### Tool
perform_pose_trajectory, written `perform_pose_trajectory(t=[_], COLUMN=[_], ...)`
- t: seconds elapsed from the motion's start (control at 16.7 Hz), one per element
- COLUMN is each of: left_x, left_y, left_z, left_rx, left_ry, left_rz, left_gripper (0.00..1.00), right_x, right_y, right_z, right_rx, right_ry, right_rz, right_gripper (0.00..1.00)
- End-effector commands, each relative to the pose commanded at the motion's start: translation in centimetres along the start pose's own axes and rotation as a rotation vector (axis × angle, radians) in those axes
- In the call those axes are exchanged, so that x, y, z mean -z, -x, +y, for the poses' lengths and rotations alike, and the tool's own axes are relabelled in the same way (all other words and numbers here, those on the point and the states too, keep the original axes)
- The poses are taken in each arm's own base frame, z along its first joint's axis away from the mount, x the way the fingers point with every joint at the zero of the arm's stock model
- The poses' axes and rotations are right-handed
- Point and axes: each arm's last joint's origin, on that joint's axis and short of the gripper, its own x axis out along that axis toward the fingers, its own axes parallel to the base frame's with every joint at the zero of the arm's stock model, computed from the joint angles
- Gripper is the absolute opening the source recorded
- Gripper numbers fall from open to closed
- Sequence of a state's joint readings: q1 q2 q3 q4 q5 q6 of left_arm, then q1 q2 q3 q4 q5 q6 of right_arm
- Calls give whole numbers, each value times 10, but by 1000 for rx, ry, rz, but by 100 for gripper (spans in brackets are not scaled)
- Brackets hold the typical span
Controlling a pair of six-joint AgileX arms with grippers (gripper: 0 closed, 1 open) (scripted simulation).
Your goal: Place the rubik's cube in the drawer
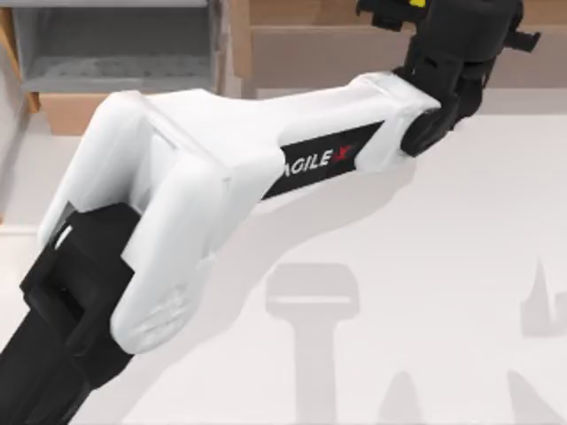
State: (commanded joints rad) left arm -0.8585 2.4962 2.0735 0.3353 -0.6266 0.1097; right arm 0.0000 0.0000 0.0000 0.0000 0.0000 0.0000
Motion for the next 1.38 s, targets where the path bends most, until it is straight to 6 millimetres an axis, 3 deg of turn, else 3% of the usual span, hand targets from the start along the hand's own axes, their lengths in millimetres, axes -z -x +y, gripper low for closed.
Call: perform_pose_trajectory(t=[0.54, 0.78, 0.9, 1.08, 1.38], left_x=[-29, -40, -47, -58, -69], left_y=[63, 85, 89, 85, 57], left_z=[-53, -51, -39, -4, 96], left_rx=[444, 612, 667, 705, 650], left_ry=[-362, -497, -545, -587, -567], left_rz=[195, 315, 386, 508, 772], left_gripper=[0, 0, 0, 0, 0], right_x=[0, 0, 0, 0, 0], right_y=[0, 0, 0, 0, 0], right_z=[0, 0, 0, 0, 0], right_rx=[0, 0, 0, 0, 0], right_ry=[0, 0, 0, 0, 0], right_rz=[0, 0, 0, 0, 0], right_gripper=[100, 100, 100, 100, 100])
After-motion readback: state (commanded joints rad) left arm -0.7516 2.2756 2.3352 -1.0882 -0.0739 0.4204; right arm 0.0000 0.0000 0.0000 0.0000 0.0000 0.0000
